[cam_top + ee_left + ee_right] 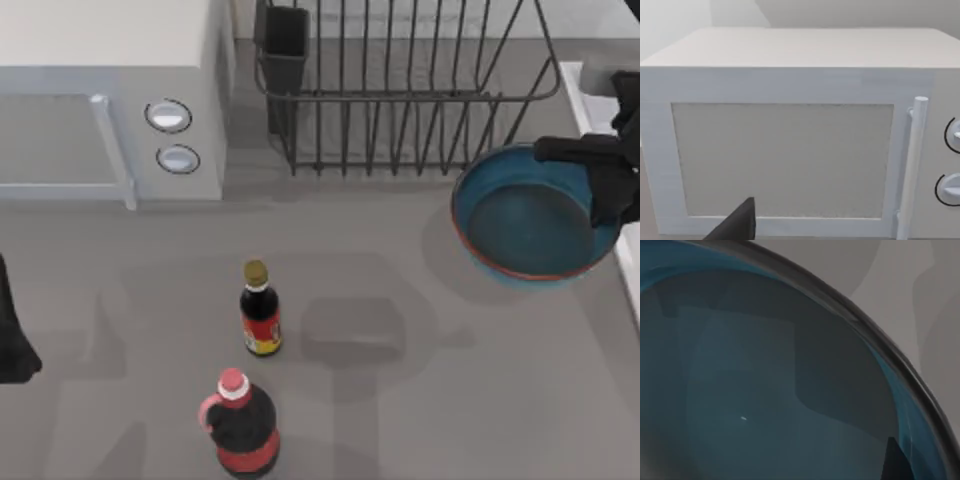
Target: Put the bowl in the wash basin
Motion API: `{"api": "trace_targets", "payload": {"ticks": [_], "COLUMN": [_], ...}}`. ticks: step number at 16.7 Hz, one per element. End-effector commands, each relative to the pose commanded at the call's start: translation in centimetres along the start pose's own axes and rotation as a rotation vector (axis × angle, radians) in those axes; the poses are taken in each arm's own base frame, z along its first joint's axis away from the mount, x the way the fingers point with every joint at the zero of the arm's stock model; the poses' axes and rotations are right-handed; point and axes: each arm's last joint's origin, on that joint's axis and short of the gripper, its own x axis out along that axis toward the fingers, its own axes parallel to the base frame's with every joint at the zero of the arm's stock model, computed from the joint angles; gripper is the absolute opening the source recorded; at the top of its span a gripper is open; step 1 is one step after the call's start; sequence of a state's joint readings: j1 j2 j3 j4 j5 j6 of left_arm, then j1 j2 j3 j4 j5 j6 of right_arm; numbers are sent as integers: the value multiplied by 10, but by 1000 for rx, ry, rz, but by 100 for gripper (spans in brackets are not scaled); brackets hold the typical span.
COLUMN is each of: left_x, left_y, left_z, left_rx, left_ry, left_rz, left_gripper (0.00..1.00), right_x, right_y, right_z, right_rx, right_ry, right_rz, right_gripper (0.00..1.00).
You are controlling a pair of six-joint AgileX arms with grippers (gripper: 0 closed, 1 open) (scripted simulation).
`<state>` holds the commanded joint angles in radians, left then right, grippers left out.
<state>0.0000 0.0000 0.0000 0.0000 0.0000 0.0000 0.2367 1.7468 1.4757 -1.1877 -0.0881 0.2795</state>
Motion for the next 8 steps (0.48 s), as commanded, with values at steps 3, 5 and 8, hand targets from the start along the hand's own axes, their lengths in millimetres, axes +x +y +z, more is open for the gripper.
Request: {"api": "trace_targets", "payload": {"ticks": [3, 5, 8], "left_x": [0, 0, 0], "left_y": [0, 0, 0], "left_z": [0, 0, 0], "left_rx": [0, 0, 0], "left_ry": [0, 0, 0], "left_rz": [0, 0, 0], "left_gripper": [100, 100, 100], "right_x": [22, 38, 58], "right_y": [-23, -43, -81], "right_z": [10, 16, 20], "right_rx": [26, 39, 43], "right_ry": [-125, -246, -470], "right_rz": [102, 169, 243], "right_gripper": [0, 0, 0]}}
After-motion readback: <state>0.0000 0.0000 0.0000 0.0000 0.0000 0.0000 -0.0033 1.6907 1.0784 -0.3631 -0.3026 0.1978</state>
